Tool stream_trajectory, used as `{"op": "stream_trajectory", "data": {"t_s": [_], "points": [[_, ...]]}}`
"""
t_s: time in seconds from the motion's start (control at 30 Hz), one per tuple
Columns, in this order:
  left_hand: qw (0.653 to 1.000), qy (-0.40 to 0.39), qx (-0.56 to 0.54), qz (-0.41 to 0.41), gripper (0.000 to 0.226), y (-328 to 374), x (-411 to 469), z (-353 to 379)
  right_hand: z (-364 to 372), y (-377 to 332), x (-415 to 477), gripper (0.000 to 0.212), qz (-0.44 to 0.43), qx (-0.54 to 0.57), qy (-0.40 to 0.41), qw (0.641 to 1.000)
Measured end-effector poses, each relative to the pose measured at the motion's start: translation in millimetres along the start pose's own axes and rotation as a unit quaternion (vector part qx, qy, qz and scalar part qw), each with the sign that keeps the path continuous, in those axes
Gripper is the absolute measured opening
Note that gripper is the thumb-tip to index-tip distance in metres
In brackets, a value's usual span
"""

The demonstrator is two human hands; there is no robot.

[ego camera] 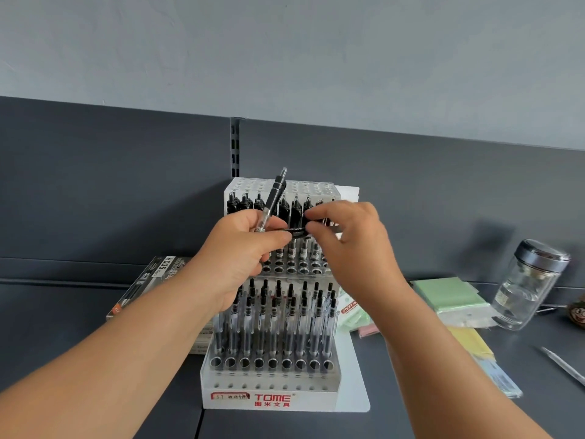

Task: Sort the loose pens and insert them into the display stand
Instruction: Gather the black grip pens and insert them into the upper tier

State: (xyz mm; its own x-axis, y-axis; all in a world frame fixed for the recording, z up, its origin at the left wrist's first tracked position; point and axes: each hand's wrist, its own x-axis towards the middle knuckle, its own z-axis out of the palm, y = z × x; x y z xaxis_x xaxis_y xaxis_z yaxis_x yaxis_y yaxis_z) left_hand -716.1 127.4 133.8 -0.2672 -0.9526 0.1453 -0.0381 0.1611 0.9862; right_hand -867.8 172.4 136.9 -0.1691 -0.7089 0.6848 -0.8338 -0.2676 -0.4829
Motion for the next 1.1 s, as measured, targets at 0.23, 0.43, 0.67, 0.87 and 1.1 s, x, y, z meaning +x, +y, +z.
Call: {"op": "stream_trajectory", "data": {"t_s": [0.23, 0.43, 0.67, 0.87, 1.1], "points": [[0.999, 0.008, -0.034, 0.007, 0.011, 4.0, -2.9, 2.8, -5.2, -2.5, 2.9, 0.016, 0.008, 0.068, -0.089, 0.994], [0.995, 0.024, -0.077, -0.052, 0.028, 0.4, -0.8, -1.0, -18.0, 9.9, 18.3, 0.024, 0.116, 0.217, 0.075, 0.966], [0.996, 0.019, -0.064, -0.059, 0.027, -2.6, -2.3, -2.3, -4.6, 19.7, 19.3, 0.023, 0.138, 0.226, 0.086, 0.961], [0.996, 0.015, -0.061, -0.062, 0.026, -3.9, -3.4, -3.9, 0.3, 23.2, 22.0, 0.017, 0.155, 0.200, 0.082, 0.964], [0.996, 0.009, -0.062, -0.065, 0.026, -5.2, -4.5, -8.4, 19.8, 37.9, 6.0, 0.004, 0.215, 0.118, 0.027, 0.969]]}}
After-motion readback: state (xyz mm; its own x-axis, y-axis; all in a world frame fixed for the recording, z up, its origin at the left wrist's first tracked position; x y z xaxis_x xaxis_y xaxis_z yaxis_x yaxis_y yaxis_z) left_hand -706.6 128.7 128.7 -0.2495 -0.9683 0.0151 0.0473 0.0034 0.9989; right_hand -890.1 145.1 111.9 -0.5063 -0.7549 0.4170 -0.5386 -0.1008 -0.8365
